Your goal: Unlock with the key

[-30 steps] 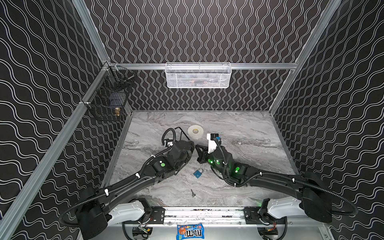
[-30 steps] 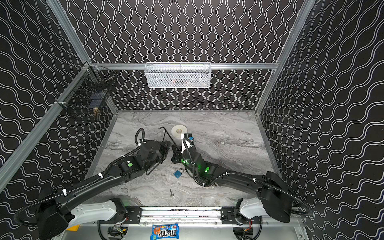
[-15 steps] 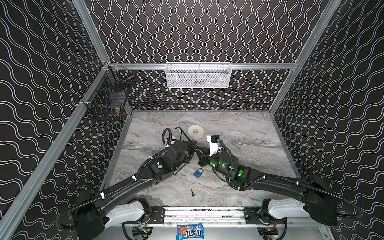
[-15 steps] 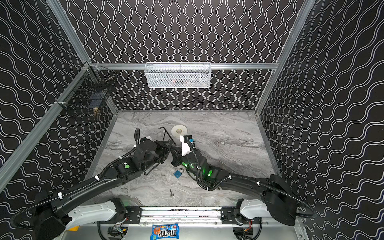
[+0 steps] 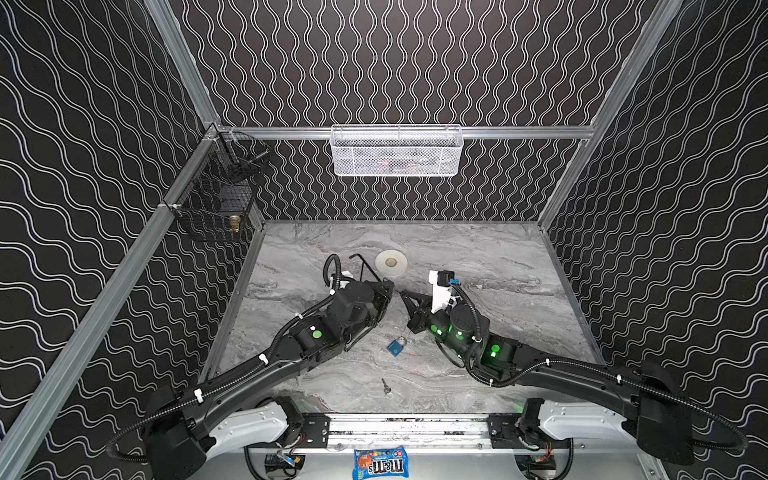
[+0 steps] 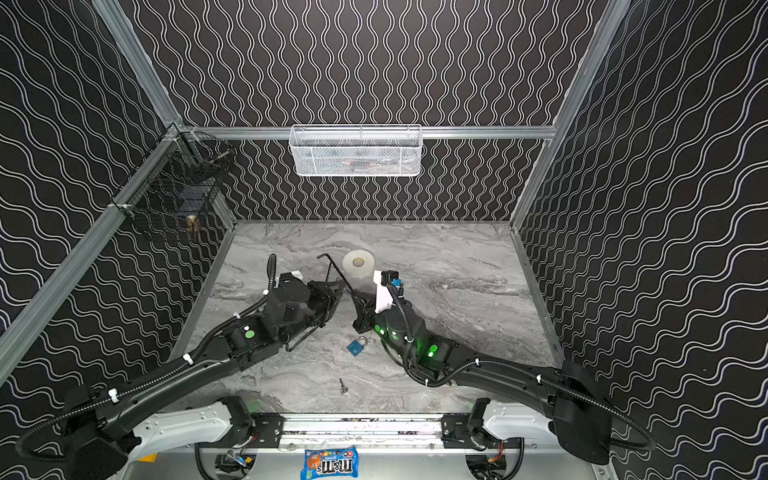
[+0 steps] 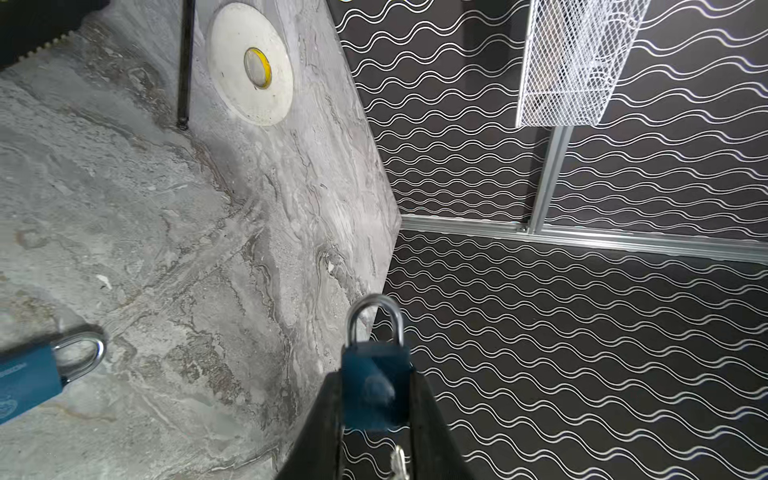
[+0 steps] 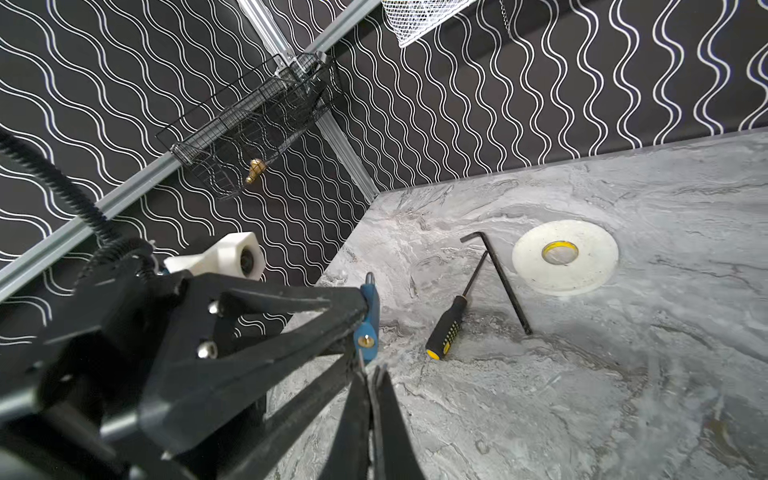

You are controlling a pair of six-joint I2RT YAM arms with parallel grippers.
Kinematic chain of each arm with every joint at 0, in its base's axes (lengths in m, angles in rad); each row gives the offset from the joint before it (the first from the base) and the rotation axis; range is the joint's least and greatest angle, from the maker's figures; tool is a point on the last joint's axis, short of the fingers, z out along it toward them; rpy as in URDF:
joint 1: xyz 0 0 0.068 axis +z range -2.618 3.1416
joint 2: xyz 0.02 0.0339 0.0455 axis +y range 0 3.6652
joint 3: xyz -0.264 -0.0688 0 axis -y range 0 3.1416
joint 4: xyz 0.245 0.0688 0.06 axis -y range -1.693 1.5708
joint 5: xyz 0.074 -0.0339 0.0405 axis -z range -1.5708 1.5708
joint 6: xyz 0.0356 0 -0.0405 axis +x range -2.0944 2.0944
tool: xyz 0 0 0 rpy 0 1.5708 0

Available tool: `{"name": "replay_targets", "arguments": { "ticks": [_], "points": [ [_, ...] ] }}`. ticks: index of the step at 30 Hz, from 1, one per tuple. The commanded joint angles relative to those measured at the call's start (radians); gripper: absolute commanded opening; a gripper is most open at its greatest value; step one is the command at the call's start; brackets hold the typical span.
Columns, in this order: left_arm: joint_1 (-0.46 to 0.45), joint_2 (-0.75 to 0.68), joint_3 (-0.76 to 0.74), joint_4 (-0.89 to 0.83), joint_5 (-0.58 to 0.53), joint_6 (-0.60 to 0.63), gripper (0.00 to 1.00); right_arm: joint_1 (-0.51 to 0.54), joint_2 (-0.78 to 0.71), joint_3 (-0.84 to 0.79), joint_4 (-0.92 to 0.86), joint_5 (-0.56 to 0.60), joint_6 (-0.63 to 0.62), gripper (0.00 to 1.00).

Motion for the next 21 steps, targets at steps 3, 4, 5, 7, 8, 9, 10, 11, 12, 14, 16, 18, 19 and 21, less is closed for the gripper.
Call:
{"name": "replay_targets", "arguments": {
  "ticks": [3, 4, 5, 7, 8, 9, 10, 11, 12, 14, 16, 18, 19, 21],
  "points": [
    [-0.001, 0.001, 0.005, 0.023, -0.014, 0.014, 0.0, 0.001, 0.023, 0.022, 0.011, 0.016, 0.008, 0.0],
    [-0.001, 0.001, 0.007, 0.021, -0.018, 0.014, 0.0, 0.001, 0.028, 0.028, 0.01, 0.017, 0.01, 0.0],
    [-0.001, 0.0, 0.007, 0.02, -0.022, 0.011, 0.0, 0.001, 0.035, 0.036, 0.003, 0.021, 0.009, 0.0],
    [-0.001, 0.001, 0.004, 0.036, -0.018, 0.013, 0.0, 0.001, 0.045, 0.039, 0.003, 0.032, 0.01, 0.0],
    [-0.001, 0.002, 0.005, 0.037, -0.015, 0.011, 0.0, 0.001, 0.046, 0.037, 0.009, 0.034, 0.007, 0.0],
    [-0.001, 0.005, 0.008, 0.035, -0.013, 0.014, 0.0, 0.001, 0.046, 0.039, 0.007, 0.038, 0.006, 0.0],
    [-0.001, 0.008, 0.011, 0.03, -0.013, 0.014, 0.0, 0.001, 0.049, 0.042, 0.005, 0.041, 0.007, 0.0],
    [0.0, 0.01, 0.014, 0.028, -0.011, 0.011, 0.0, 0.001, 0.053, 0.044, 0.003, 0.045, 0.008, 0.0],
    [-0.001, 0.012, 0.015, 0.033, -0.01, 0.013, 0.0, 0.001, 0.058, 0.047, 0.002, 0.046, 0.009, 0.0],
    [-0.001, 0.012, 0.012, 0.044, -0.008, 0.016, 0.0, 0.001, 0.067, 0.05, 0.001, 0.05, 0.015, 0.0],
    [-0.001, 0.012, 0.014, 0.045, -0.009, 0.02, 0.0, 0.001, 0.073, 0.05, 0.008, 0.053, 0.017, 0.0],
    [-0.002, 0.013, 0.016, 0.042, -0.006, 0.021, 0.0, 0.001, 0.081, 0.06, 0.001, 0.064, 0.027, 0.0],
    [-0.003, 0.015, 0.017, 0.048, -0.008, 0.026, 0.0, 0.001, 0.086, 0.071, -0.019, 0.084, 0.039, 0.0],
    [-0.006, 0.019, 0.024, 0.048, -0.01, 0.035, 0.0, 0.001, 0.093, 0.078, -0.023, 0.085, 0.036, 0.0]
  ]
}}
